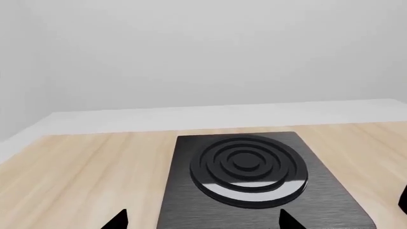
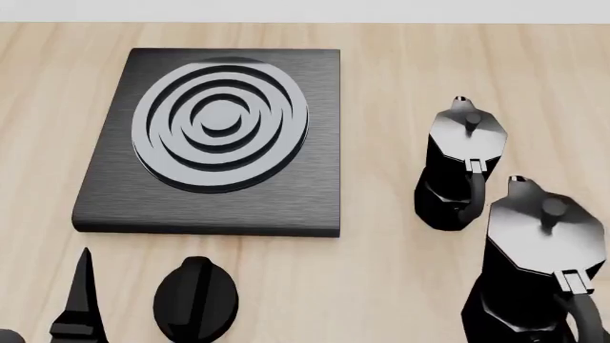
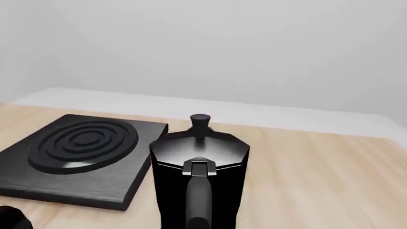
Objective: Put the right moka pot on the stove.
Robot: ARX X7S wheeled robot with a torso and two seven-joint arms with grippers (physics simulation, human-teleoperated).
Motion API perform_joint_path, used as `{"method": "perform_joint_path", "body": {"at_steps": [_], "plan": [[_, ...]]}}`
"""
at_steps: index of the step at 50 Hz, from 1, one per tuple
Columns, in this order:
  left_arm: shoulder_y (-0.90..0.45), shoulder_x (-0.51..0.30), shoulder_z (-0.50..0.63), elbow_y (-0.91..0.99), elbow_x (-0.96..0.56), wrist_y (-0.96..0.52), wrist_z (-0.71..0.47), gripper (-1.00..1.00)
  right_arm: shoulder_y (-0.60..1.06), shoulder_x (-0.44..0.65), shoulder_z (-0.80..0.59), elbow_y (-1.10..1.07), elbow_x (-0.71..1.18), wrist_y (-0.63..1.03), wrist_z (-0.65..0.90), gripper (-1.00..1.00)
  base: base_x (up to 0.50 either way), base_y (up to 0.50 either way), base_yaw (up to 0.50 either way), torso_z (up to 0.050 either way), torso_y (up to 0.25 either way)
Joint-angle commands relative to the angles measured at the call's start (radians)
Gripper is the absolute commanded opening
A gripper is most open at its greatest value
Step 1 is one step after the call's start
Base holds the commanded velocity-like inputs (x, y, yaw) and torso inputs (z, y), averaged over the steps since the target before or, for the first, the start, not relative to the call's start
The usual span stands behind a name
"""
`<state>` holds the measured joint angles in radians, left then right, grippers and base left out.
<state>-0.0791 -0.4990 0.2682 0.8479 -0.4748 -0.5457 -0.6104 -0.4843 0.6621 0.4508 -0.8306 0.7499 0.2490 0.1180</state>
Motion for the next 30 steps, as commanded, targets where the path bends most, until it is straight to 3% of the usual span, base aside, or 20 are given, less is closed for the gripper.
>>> {"method": "perform_joint_path", "body": {"at_steps": [1,19,30], "plan": [[0.0,-0.002,0.002,-0.001,-0.001,0.001,-0.003,1.0,0.006,-0.006,-0.052,-0.061,-0.045,-0.006,-0.019,-1.0,0.0,0.0,0.0,0.0,0.0],[0.002,-0.006,-0.001,0.0,-0.01,0.009,-0.005,1.0,0.159,0.055,-0.176,-0.118,-0.018,0.079,0.026,-1.0,0.0,0.0,0.0,0.0,0.001],[0.003,-0.007,-0.001,-0.003,-0.016,0.016,-0.003,1.0,0.417,0.153,-0.264,-0.134,0.134,0.223,0.136,-1.0,0.0,0.0,0.0,0.0,0.0]]}}
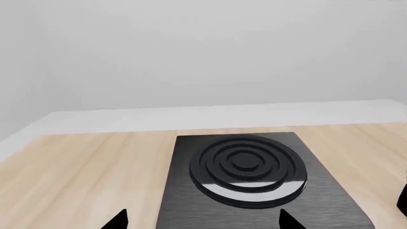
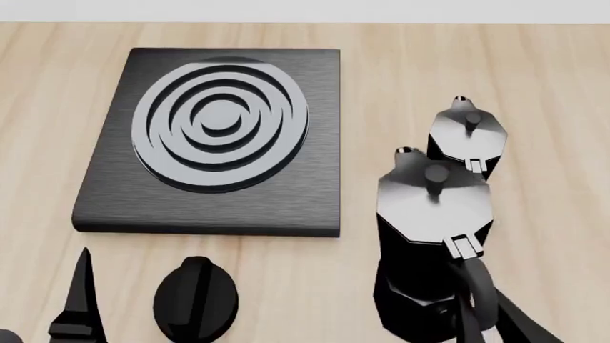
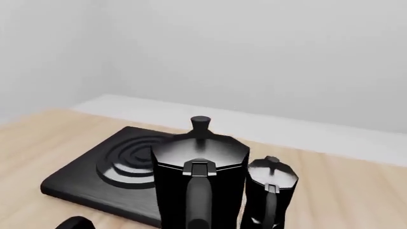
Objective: Put the right moka pot on the stove.
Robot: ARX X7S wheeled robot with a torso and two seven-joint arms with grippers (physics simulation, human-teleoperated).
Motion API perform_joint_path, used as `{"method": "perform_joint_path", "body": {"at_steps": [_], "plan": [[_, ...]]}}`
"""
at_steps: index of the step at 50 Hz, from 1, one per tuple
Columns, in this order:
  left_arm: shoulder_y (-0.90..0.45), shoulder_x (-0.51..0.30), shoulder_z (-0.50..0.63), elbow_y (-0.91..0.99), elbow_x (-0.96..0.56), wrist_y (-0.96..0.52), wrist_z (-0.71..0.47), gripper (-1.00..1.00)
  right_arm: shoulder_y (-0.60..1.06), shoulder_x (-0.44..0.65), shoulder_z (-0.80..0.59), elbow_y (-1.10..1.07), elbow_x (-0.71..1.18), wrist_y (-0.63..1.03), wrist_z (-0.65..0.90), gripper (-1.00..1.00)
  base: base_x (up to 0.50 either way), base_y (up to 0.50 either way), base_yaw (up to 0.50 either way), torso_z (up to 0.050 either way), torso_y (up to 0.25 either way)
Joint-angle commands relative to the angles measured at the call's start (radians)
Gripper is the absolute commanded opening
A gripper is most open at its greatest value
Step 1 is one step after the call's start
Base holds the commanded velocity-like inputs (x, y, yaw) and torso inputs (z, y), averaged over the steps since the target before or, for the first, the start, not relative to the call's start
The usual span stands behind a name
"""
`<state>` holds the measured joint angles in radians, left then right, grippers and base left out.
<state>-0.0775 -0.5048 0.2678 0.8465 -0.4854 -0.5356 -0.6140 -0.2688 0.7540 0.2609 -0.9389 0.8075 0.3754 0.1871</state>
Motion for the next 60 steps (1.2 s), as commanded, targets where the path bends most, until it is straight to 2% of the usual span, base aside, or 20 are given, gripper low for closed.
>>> {"method": "perform_joint_path", "body": {"at_steps": [1,9,28,60], "plan": [[0.002,-0.002,-0.002,-0.001,-0.006,0.007,0.001,1.0,0.231,0.065,-0.089,-0.02,0.086,0.11,0.075,-1.0,0.0,0.0,0.0,0.0,0.0],[0.001,-0.004,-0.004,0.002,-0.013,0.009,0.0,1.0,0.428,0.068,-0.199,0.012,0.126,0.192,0.103,-1.0,0.0,0.0,0.0,0.0,0.001],[0.005,-0.01,0.003,-0.001,-0.013,0.022,0.005,1.0,0.743,-0.017,-0.379,0.125,0.144,0.308,0.11,-1.0,0.0,0.0,0.0,0.001,0.001],[0.001,-0.018,0.003,-0.003,-0.036,0.035,0.014,1.0,1.035,-0.191,-0.587,0.439,0.003,0.329,0.0,-1.0,0.0,0.0,0.0,0.0,0.001]]}}
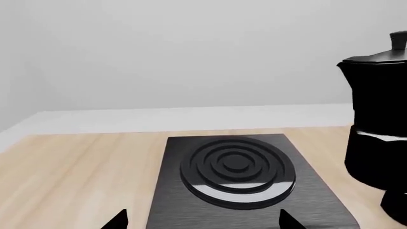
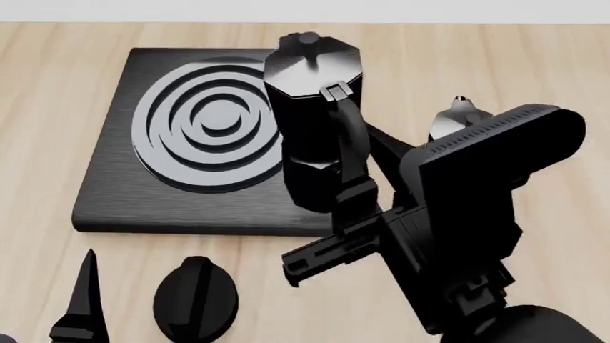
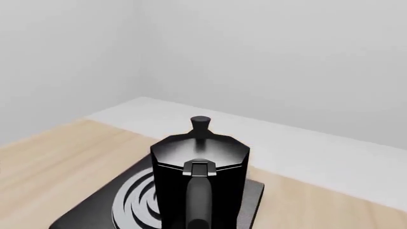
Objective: Put the right moka pot on the stove.
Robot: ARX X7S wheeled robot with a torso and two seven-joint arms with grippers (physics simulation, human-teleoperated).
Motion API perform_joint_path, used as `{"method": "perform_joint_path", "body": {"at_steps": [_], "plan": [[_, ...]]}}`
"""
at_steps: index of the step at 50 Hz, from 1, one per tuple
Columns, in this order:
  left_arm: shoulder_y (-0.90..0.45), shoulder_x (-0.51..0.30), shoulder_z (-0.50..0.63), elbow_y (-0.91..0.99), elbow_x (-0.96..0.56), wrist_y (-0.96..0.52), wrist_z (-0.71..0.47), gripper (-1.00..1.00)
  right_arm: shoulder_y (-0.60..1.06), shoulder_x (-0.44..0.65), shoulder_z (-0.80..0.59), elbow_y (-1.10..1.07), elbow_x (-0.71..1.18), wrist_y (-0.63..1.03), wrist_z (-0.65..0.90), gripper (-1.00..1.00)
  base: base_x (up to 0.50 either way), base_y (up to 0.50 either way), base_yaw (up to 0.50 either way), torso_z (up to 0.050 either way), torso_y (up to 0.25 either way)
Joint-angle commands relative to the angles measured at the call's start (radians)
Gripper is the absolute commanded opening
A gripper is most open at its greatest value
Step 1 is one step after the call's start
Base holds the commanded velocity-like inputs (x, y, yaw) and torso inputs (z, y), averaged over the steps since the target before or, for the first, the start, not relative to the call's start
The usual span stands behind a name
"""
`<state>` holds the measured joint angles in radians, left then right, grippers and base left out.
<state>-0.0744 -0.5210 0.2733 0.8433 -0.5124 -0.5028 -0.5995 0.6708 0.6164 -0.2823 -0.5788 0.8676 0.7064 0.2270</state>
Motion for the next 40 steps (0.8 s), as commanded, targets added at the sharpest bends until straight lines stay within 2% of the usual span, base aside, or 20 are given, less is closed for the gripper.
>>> {"method": "perform_joint_path", "body": {"at_steps": [1,40], "plan": [[-0.001,-0.002,-0.002,-0.001,-0.008,0.005,0.0,1.0,0.101,-0.058,-0.047,0.085,-0.059,-0.002,-0.042,-1.0,0.0,0.0,0.0,0.0,0.0],[0.0,-0.012,0.008,0.003,-0.01,0.014,-0.003,1.0,0.269,-0.258,-0.186,0.503,-0.226,-0.185,-0.21,-1.0,0.0,0.0,0.0,0.0,0.001]]}}
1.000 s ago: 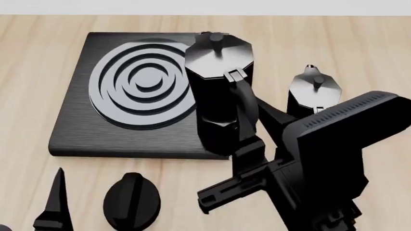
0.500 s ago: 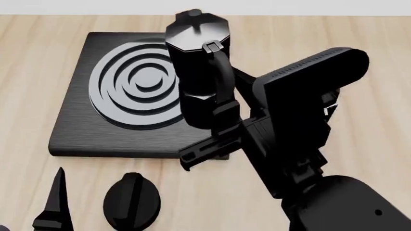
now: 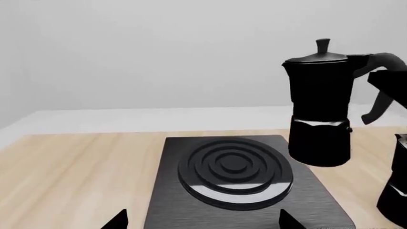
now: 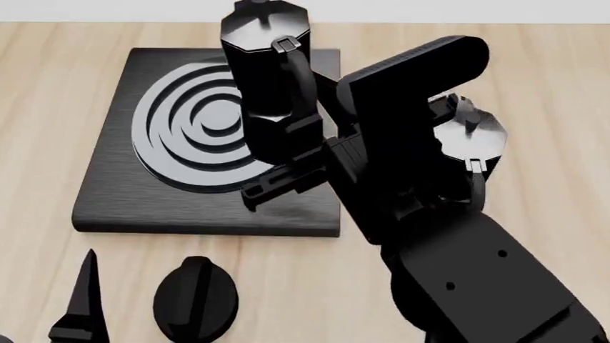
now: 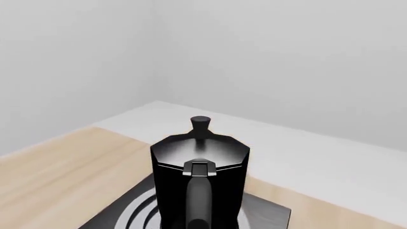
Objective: Put the right moka pot on the stove.
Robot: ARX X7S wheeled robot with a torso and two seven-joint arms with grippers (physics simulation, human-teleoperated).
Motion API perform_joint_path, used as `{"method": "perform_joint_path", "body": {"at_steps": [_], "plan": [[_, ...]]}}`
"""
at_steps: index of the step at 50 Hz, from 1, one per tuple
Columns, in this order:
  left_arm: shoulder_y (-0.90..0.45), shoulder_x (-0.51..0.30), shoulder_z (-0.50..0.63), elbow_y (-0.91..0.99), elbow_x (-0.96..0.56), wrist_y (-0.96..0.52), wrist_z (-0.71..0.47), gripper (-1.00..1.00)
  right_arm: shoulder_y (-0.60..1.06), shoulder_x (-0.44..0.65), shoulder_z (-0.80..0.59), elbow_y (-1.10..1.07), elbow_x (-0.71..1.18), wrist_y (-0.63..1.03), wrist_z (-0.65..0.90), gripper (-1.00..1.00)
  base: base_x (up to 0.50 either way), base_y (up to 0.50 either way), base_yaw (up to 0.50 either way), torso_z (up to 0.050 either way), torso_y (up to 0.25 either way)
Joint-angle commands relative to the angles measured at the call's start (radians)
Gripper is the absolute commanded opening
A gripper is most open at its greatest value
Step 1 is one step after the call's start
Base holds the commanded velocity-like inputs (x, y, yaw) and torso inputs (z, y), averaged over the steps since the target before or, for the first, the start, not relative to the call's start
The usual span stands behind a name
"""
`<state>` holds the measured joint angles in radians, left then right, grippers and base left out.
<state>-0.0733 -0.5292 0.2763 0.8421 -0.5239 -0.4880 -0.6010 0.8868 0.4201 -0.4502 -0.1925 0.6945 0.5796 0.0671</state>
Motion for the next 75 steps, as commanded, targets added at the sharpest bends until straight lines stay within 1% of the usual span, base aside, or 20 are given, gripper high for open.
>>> {"method": "perform_joint_path", "body": {"at_steps": [1,12,23,35,46,53,62,67,70,75], "plan": [[-0.002,-0.004,0.004,0.004,-0.002,-0.002,-0.002,1.0,0.056,-0.066,-0.02,0.127,-0.058,-0.063,-0.052,-1.0,0.0,0.0,0.0,0.0,0.0],[0.002,-0.005,-0.001,0.0,-0.012,0.007,0.0,1.0,0.103,-0.134,-0.038,0.315,-0.103,-0.155,-0.107,-1.0,0.0,0.0,0.0,0.0,0.001],[0.002,-0.008,-0.002,0.003,-0.019,0.009,-0.001,1.0,0.146,-0.181,-0.049,0.433,-0.122,-0.206,-0.142,-1.0,0.0,0.0,0.0,0.001,0.001],[0.004,-0.01,0.001,0.001,-0.018,0.017,-0.001,1.0,0.181,-0.213,-0.065,0.508,-0.131,-0.229,-0.172,-1.0,0.0,0.0,0.0,0.0,0.002],[0.002,-0.011,0.003,-0.001,-0.021,0.021,0.0,1.0,0.237,-0.268,-0.064,0.679,-0.148,-0.31,-0.219,-1.0,0.0,0.0,0.0,0.001,0.001],[0.002,-0.012,0.001,-0.002,-0.027,0.024,0.0,1.0,0.282,-0.318,-0.072,0.826,-0.158,-0.367,-0.267,-1.0,0.0,0.0,0.0,0.0,0.0],[0.003,-0.013,-0.005,-0.001,-0.038,0.03,0.001,1.0,0.302,-0.349,-0.089,0.852,-0.156,-0.38,-0.283,-1.0,0.0,0.0,0.0,0.0,0.001],[0.005,-0.014,-0.004,0.0,-0.036,0.035,0.001,1.0,0.33,-0.368,-0.091,0.888,-0.148,-0.386,-0.292,-1.0,0.0,0.0,0.0,0.0,0.002],[0.005,-0.014,-0.005,-0.003,-0.037,0.04,0.003,1.0,0.364,-0.392,-0.089,0.97,-0.148,-0.416,-0.306,-1.0,0.0,0.0,0.0,0.0,0.0],[0.004,-0.016,-0.007,0.003,-0.043,0.037,-0.001,1.0,0.369,-0.398,-0.106,0.979,-0.14,-0.423,-0.308,-1.0,0.0,0.0,0.0,0.0,0.002]]}}
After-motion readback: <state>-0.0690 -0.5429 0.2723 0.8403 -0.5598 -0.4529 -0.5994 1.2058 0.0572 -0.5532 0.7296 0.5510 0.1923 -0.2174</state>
